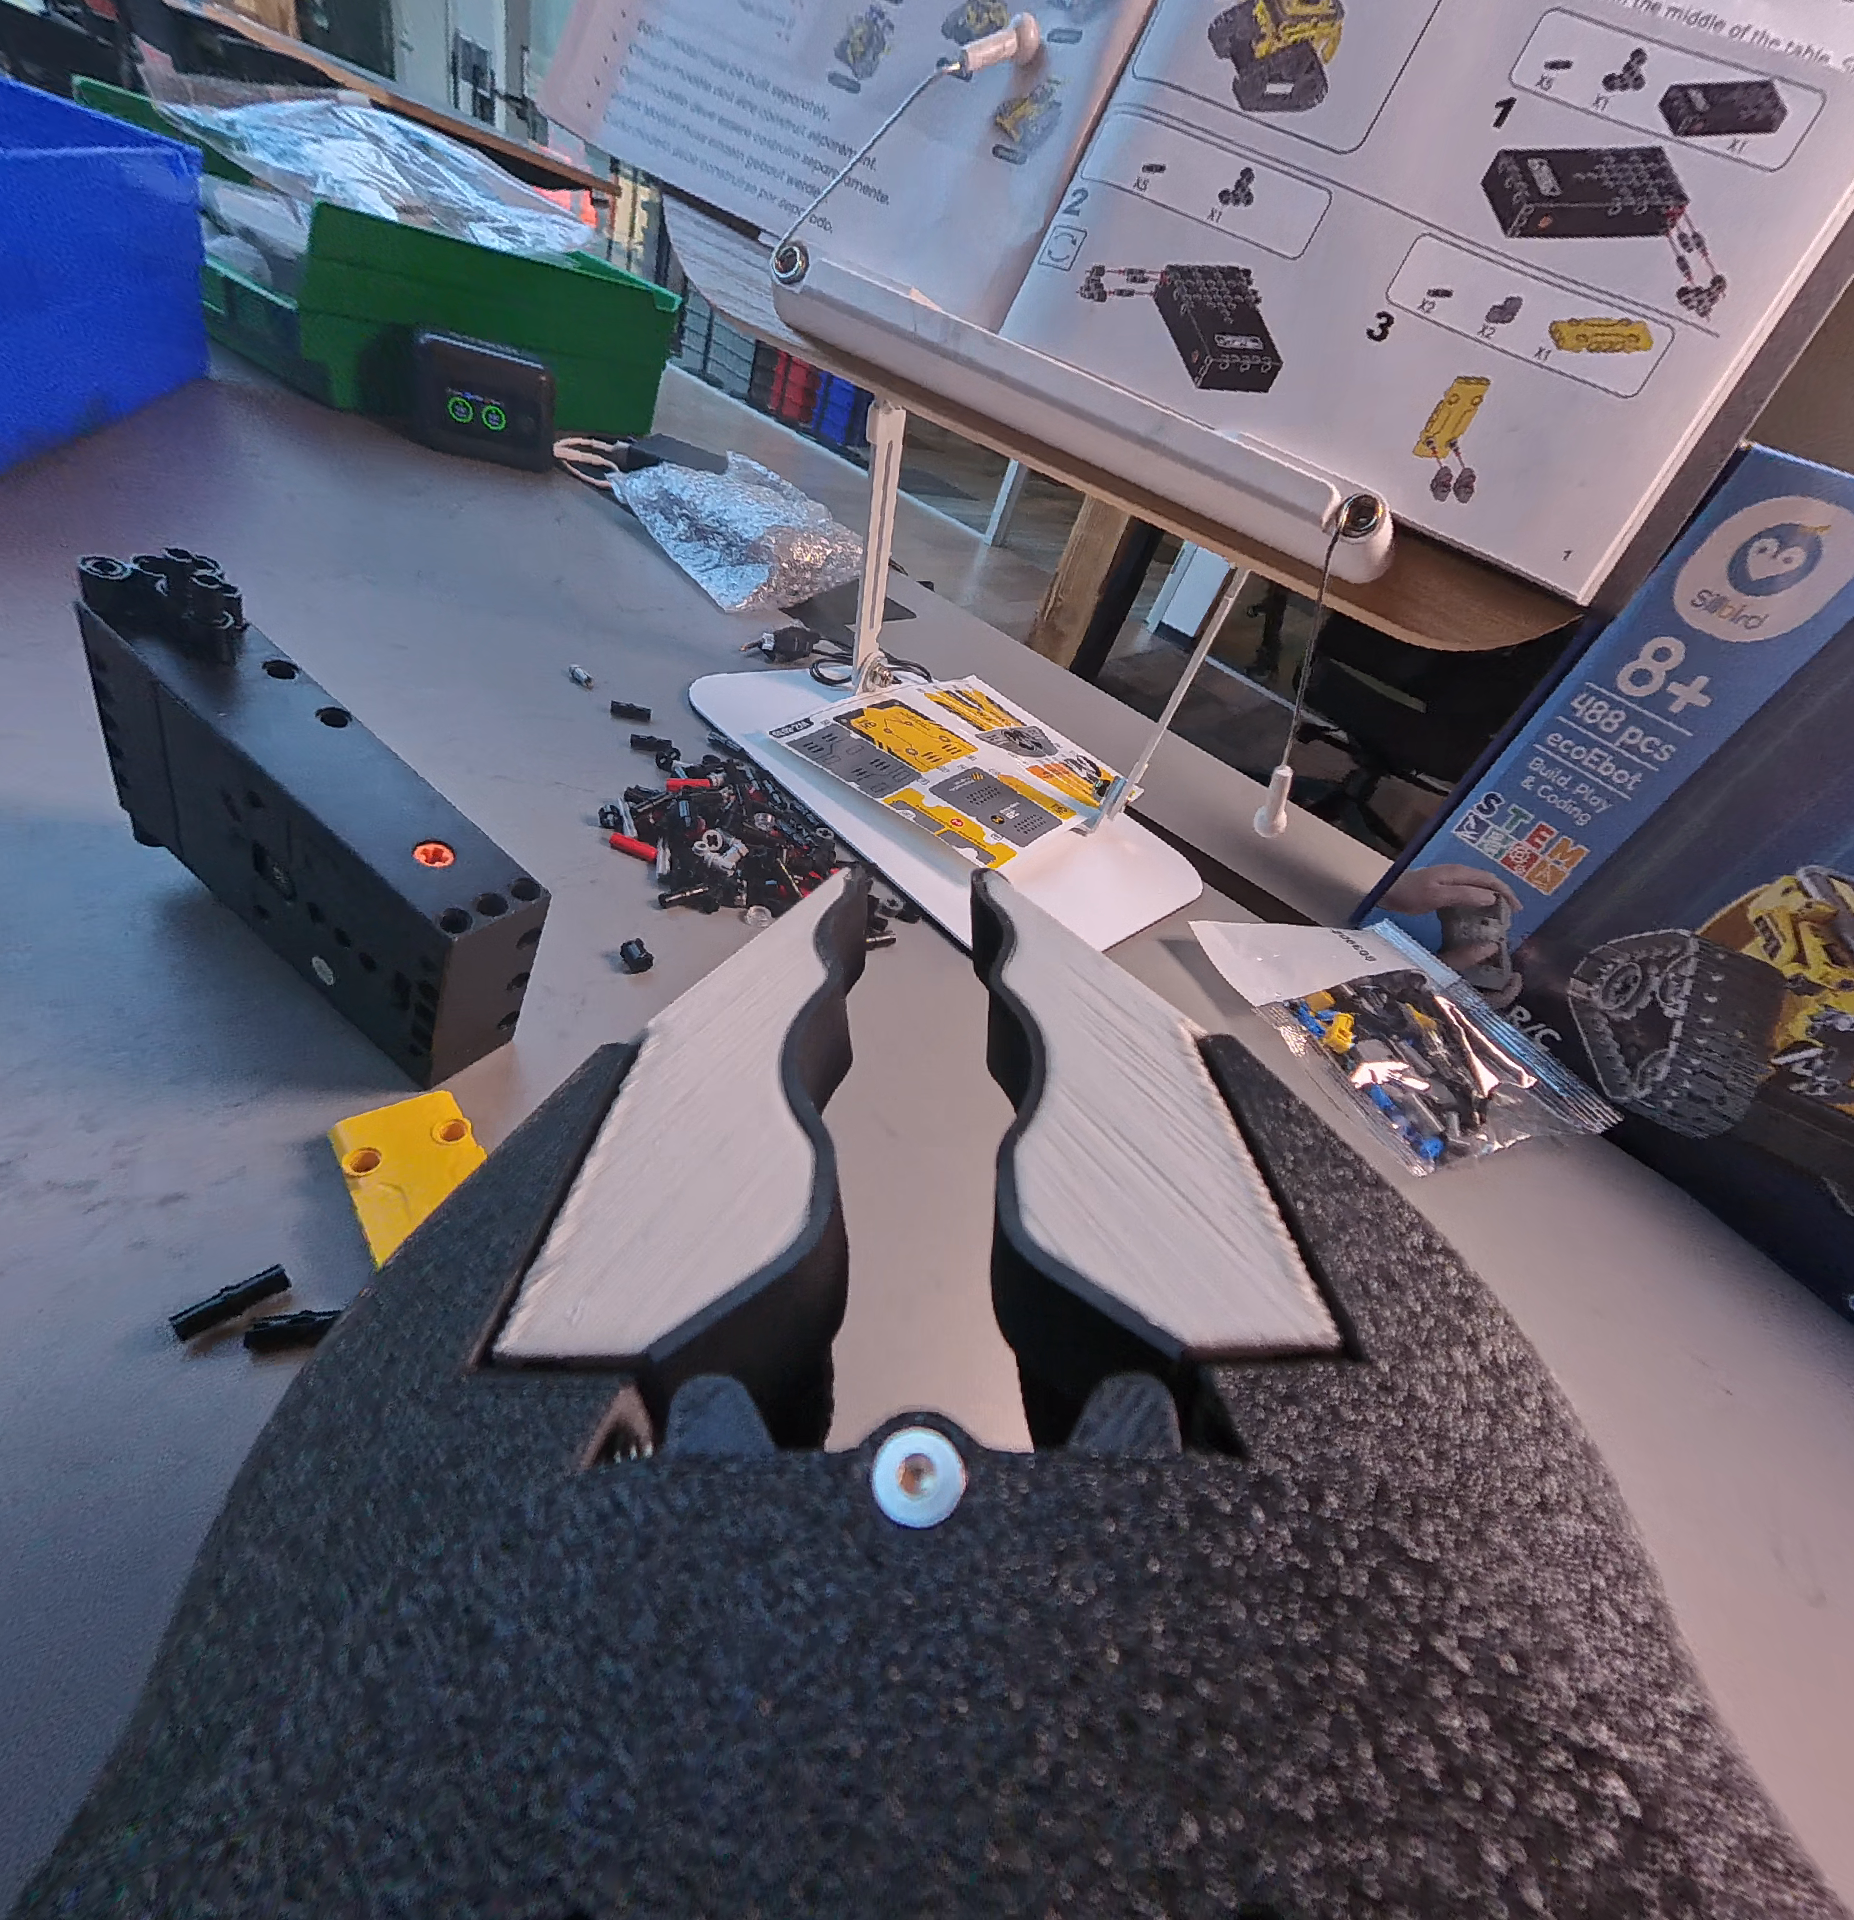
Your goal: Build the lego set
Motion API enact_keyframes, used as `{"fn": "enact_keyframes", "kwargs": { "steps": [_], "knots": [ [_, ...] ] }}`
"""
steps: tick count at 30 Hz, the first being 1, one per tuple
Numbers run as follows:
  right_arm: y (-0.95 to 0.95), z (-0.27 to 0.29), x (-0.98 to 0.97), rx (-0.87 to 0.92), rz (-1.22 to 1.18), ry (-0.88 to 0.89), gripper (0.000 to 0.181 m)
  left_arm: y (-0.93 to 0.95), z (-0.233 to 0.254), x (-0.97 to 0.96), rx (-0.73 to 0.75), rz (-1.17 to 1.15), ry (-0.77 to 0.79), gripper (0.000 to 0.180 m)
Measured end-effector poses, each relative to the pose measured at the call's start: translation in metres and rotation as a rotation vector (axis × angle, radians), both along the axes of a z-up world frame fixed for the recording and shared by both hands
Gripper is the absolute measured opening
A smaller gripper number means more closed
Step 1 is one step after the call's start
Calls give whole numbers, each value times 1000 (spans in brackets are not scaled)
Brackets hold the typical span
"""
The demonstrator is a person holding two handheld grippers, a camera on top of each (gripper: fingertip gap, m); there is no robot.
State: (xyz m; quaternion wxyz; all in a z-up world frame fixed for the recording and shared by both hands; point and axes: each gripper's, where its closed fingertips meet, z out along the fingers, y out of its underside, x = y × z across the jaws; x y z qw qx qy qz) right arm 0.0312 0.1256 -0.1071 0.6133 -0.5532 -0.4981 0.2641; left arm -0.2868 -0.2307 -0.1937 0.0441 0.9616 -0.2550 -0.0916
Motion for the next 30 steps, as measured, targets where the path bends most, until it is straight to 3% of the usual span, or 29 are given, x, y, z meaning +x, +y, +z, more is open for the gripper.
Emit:
{"fn": "enact_keyframes", "kwargs": {
  "steps": [3,5,9,12,25,27,28,30],
  "knots": [
    [-3,1,3,-13,12,11,18,-17,22,55,36,21,-256,27],
    [-3,1,3,-20,14,8,18,-20,45,75,96,28,-337,26],
    [-3,-1,1,-29,16,-4,18,-15,51,6,202,188,-97,25],
    [-5,-1,2,-31,20,2,18,-7,50,24,217,146,-170,26],
    [-4,-1,2,-29,10,-4,18,14,17,32,227,139,-185,23],
    [-4,-1,2,-29,10,-2,18,22,35,27,286,151,-210,35],
    [-4,-1,2,-30,10,-1,18,28,49,16,340,170,-202,28],
    [-4,-1,2,-32,10,-4,18,39,77,-19,456,199,-130,31]
  ]
}}
